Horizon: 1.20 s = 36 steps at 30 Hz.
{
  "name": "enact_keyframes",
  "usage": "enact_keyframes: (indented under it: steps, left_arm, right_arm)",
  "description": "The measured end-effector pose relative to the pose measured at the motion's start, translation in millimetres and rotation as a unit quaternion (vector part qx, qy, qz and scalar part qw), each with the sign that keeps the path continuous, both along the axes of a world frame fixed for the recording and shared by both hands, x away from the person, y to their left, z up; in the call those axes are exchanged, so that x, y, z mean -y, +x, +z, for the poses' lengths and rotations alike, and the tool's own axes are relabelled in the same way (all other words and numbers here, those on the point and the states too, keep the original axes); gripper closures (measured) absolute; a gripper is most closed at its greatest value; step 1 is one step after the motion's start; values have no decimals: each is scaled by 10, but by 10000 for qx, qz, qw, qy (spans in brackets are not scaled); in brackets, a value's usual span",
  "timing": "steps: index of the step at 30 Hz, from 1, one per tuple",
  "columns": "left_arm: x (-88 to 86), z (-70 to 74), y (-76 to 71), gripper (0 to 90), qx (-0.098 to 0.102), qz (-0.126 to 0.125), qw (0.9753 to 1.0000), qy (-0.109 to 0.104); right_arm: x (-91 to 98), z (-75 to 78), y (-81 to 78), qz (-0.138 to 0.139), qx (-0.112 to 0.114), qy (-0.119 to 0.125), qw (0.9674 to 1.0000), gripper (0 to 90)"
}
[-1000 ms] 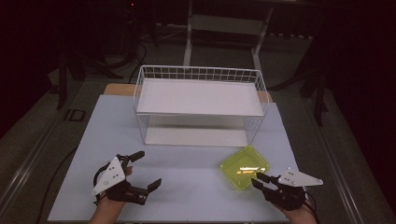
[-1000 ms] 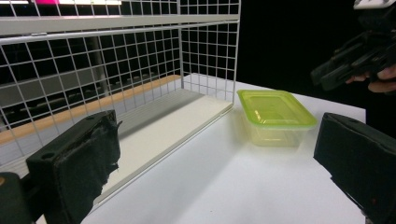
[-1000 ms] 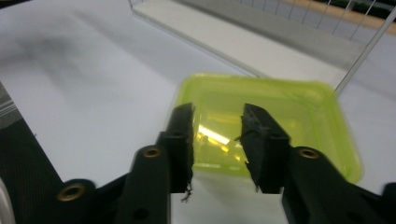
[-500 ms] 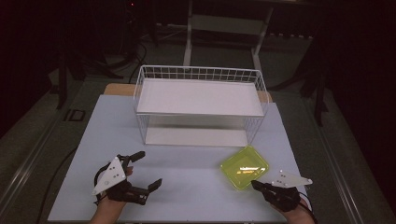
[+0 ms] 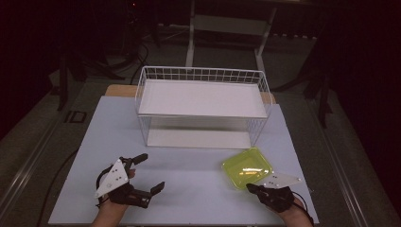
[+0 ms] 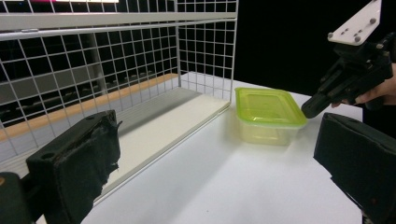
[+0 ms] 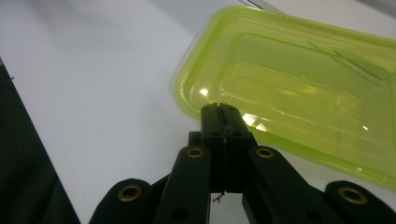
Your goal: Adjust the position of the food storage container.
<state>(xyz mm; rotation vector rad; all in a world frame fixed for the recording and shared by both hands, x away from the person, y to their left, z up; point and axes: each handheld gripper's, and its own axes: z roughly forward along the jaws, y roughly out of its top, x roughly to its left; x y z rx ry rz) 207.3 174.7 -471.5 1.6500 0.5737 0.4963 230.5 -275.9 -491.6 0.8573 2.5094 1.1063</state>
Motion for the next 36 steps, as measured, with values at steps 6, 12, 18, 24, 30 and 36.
enact_keyframes:
  steps: [6, 12, 18, 24, 30, 36]
  left_arm:
    - [2, 0, -3, 9, 6, -21, 10000, 17]
    - [2, -2, -5, 10, -7, -34, 10000, 22]
    - [9, -6, -7, 10, -9, -43, 10000, 39]
    - [7, -13, -2, 10, -31, -48, 10000, 36]
    - [16, -15, -1, 10, -39, -54, 10000, 64]
    - [18, -22, 1, 9, -53, -69, 9999, 72]
  right_arm:
    - [-138, -3, 71, 127, 23, -24, 9999, 900]
    - [-243, -4, 155, 182, 68, -52, 9998, 900]
    - [-306, -1, 232, 178, 34, 7, 9998, 900]
    - [-187, 80, 249, 53, 175, 115, 9998, 900]
    - [173, 182, 402, -489, 418, -19, 9979, 900]
    - [477, 131, 586, -1061, 430, -170, 9933, 900]
